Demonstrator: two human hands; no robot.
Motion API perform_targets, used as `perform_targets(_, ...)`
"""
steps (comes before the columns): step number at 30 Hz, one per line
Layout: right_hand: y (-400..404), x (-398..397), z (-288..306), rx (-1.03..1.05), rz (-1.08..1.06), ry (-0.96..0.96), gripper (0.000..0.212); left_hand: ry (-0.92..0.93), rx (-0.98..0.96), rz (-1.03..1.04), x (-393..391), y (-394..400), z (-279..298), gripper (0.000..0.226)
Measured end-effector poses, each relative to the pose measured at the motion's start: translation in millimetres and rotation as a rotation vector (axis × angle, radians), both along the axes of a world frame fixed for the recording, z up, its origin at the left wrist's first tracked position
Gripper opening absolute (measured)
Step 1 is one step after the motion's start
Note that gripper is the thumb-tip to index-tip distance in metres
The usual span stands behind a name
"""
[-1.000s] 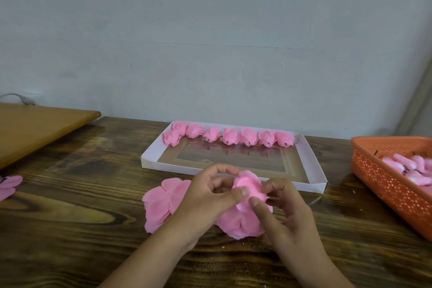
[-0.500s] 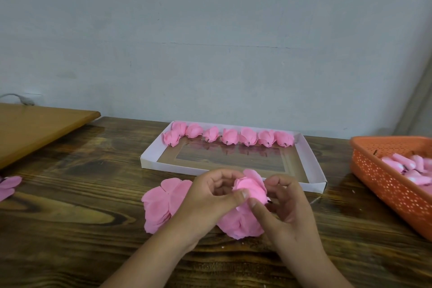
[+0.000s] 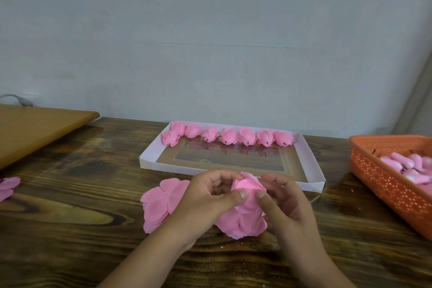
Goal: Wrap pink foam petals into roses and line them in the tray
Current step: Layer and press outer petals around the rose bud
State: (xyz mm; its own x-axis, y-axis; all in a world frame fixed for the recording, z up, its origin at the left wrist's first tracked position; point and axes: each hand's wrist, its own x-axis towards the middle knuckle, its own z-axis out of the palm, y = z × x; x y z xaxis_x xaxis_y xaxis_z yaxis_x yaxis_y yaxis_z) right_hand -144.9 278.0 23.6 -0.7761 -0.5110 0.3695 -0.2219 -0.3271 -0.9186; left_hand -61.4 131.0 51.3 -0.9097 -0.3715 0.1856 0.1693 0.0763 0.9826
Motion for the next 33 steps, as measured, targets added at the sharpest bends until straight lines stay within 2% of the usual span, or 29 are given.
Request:
perform_targets(7,2.6,-0.1,0.8,0.04,-0.039,0.056,0.015,-0.009,0.003,-0.003,-0.3,0.0,-0.3,0.025)
perform_targets(11,6.3,1.9,1.6,0.178,-0.183,0.365,0.028,-0.035,0.067,0.047,-0.3,-1.1,0.0,0.02)
perform_targets(14,7.1,0.1,0.0,0.194,-0.227,0.502,0.026,-0.073,0.069,0.084,-1.1,-2.9,0.1,0.02)
perform_targets(18,7.4,0.5,-2.1,0.278,-0.157,0.522,0.032,-0.059,0.063,0.066,-1.6,-1.3,0.8,0.021)
perform_targets(22,5.4,-0.4,-4.7,0.348,-0.216,0.554,0.04,-0.038,0.048,0.083,-1.8,0.3,-0.2,0.021)
perform_targets(26,5.4,-1.2,-4.8,0.359,-0.243,0.545,0.06,-0.028,0.031,0.096,-2.3,-0.2,-1.4,0.021)
perform_targets(30,5.4,-2.1,-4.9,0.375,-0.213,0.561,0.046,-0.016,0.017,0.094,-3.1,-1.2,-2.6,0.02)
perform_targets(33,5.6,-4.8,-4.8,0.373,-0.16,0.498,0.039,-0.009,0.007,0.077,-3.1,-1.5,-2.4,0.021)
